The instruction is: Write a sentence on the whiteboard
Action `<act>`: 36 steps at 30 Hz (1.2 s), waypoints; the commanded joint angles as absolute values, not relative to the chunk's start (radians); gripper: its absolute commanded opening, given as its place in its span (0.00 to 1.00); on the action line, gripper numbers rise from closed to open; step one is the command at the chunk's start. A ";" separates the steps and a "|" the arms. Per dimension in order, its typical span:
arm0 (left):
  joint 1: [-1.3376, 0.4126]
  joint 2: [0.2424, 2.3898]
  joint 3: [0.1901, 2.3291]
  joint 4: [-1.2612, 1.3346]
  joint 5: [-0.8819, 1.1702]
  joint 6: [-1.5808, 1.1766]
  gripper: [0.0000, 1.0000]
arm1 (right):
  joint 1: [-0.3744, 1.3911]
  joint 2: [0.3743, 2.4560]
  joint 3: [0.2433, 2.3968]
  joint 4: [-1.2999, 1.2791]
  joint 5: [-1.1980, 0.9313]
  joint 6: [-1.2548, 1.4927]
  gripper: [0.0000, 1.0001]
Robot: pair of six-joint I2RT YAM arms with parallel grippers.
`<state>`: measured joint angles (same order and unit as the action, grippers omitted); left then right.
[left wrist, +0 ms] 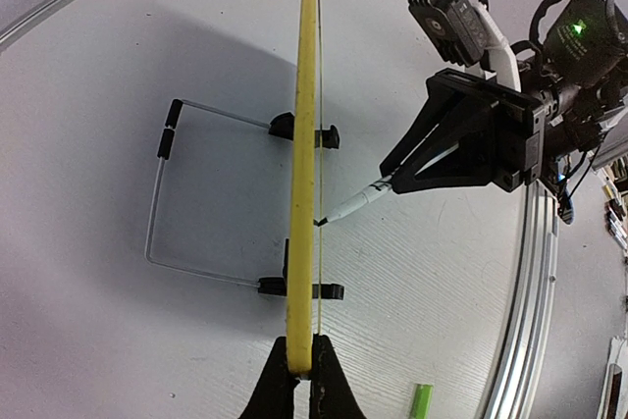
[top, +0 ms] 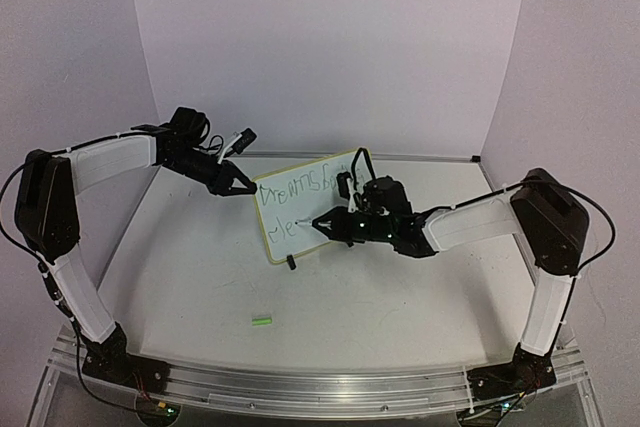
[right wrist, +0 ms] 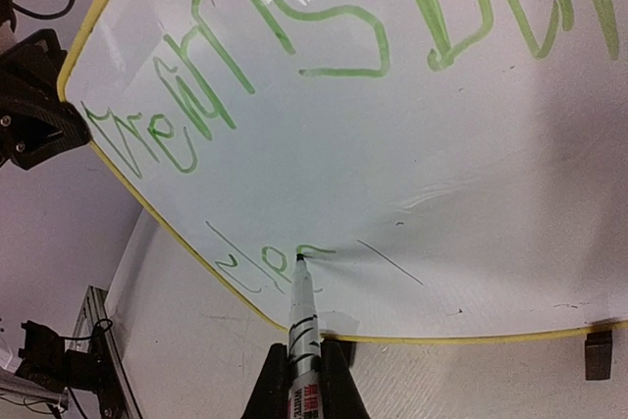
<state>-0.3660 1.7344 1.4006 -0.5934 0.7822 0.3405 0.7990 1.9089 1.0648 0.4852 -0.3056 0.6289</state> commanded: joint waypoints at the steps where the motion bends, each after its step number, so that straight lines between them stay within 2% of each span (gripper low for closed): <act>1: -0.381 1.722 1.396 -0.639 0.735 0.375 0.00 | 0.793 1.932 1.038 0.498 -0.281 0.625 0.00; 36: -0.380 1.719 1.396 -0.639 0.732 0.375 0.00 | 0.792 1.834 1.083 0.493 -0.209 0.638 0.00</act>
